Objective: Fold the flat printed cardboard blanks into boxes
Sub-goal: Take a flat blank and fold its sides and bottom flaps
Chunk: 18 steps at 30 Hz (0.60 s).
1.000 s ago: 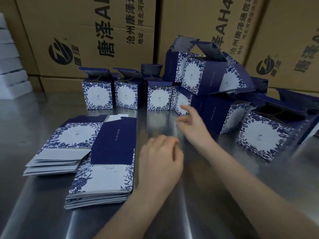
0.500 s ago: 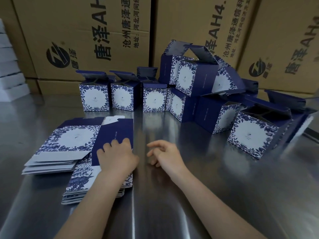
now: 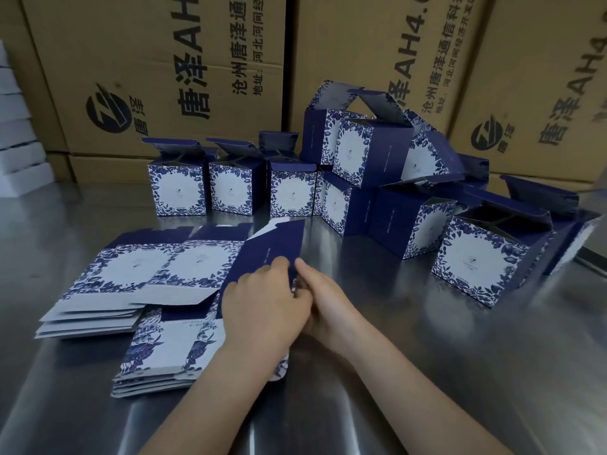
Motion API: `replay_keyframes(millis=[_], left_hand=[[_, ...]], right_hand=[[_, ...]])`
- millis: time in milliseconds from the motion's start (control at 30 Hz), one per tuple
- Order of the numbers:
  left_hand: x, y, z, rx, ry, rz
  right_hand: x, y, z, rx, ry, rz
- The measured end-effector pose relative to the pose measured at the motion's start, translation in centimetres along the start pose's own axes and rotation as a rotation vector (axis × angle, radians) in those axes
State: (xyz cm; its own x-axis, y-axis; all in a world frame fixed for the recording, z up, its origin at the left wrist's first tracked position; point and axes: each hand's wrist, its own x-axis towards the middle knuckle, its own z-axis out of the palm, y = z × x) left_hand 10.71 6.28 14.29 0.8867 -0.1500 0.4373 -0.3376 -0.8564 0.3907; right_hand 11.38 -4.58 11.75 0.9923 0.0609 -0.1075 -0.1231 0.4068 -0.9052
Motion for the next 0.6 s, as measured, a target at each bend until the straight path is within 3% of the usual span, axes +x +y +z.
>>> replay_keyframes(millis=[100, 333, 600], left_hand=[[-0.4, 0.7, 0.2, -0.085, 0.074, 0.068], [-0.3, 0.5, 0.2, -0.469, 0.061, 0.043], [2.6, -3.6, -0.6, -0.379, 0.286, -0.172]], right_hand=[[-0.1, -0.1, -0.5, 0.089, -0.007, -0.054], [-0.1, -1.1, -1.6, 0.106, 0.024, -0.176], [-1.3, -4.9, -4.0, -0.064, 0.240, -0.315]])
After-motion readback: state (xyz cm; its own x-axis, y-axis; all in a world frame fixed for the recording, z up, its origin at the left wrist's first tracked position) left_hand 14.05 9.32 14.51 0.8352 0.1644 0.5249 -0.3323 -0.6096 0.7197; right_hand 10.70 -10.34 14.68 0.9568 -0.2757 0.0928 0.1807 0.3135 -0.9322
